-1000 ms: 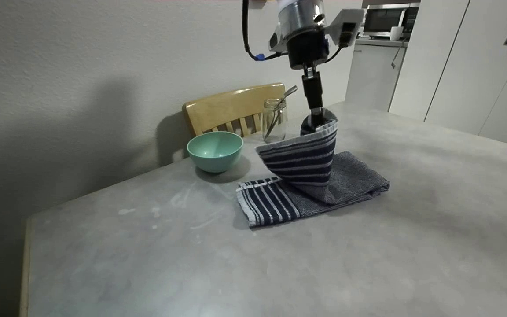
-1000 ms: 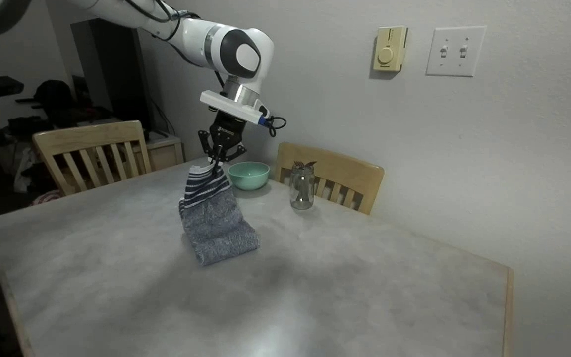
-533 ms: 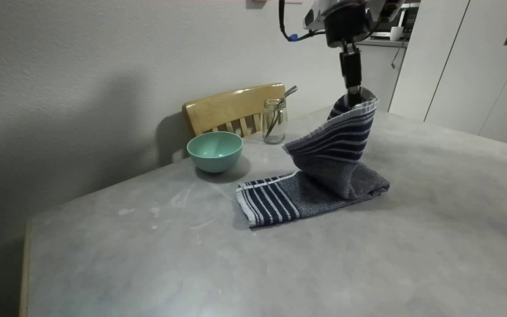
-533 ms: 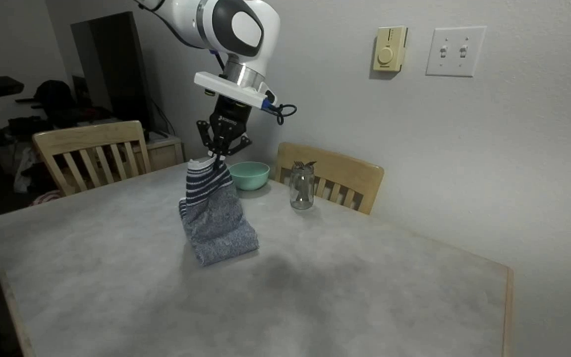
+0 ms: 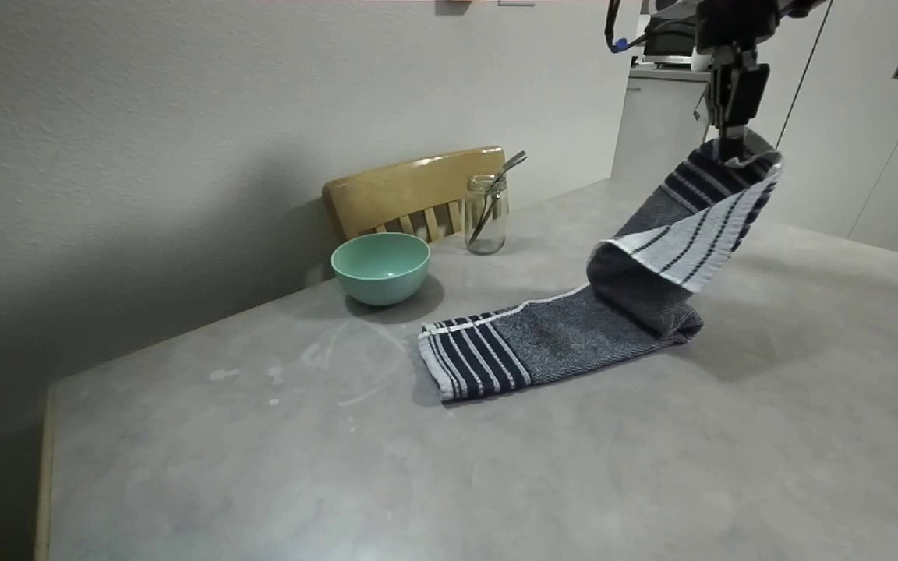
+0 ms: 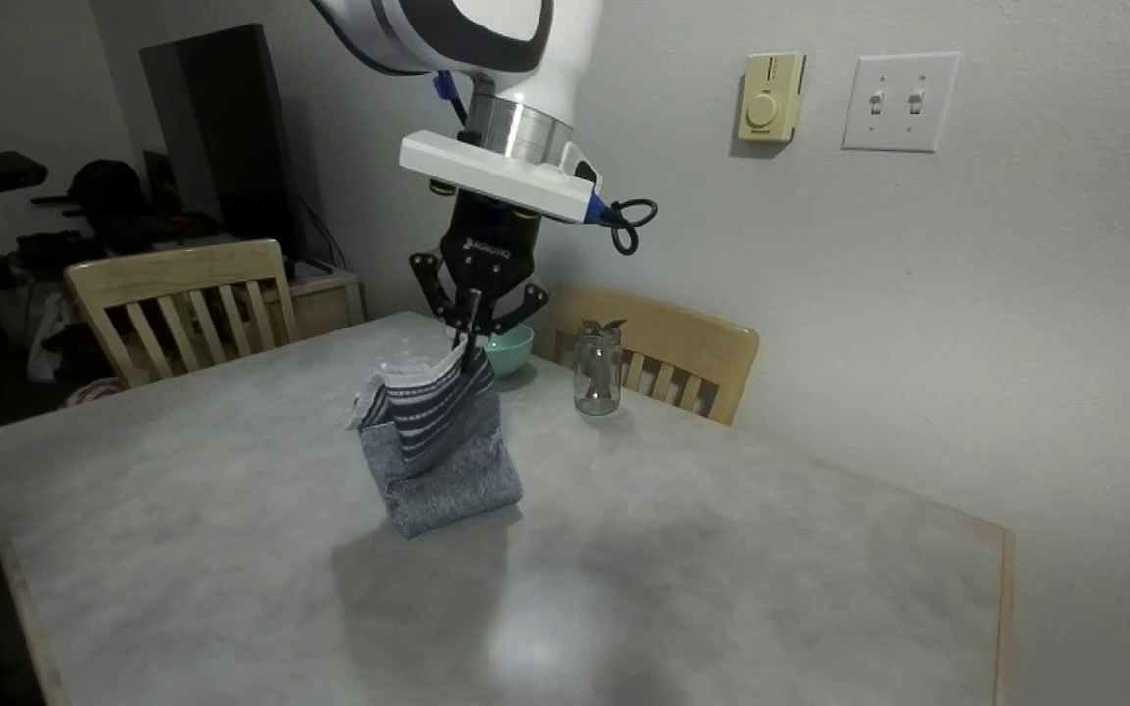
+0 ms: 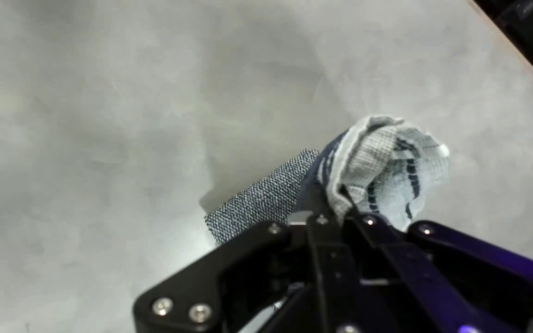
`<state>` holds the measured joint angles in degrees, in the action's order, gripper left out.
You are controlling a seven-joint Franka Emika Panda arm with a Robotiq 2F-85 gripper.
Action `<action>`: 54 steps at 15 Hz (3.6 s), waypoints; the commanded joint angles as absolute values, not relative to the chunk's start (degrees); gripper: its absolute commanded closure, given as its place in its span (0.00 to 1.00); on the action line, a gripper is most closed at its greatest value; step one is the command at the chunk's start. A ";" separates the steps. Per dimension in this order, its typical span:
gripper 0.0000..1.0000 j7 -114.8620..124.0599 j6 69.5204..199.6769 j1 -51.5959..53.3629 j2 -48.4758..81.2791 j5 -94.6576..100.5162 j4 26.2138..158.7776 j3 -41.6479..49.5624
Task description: Unfold the grey towel on the table once.
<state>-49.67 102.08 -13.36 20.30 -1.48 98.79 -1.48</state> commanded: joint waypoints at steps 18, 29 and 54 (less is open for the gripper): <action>0.57 -66.00 117.00 -18.46 14.70 -2.30 113.03 10.28; 0.00 -46.03 124.61 -14.08 9.79 0.63 120.41 9.88; 0.00 31.37 130.44 -5.07 15.60 2.14 129.14 10.53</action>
<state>24.50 131.61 -5.66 13.20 1.84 130.45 8.67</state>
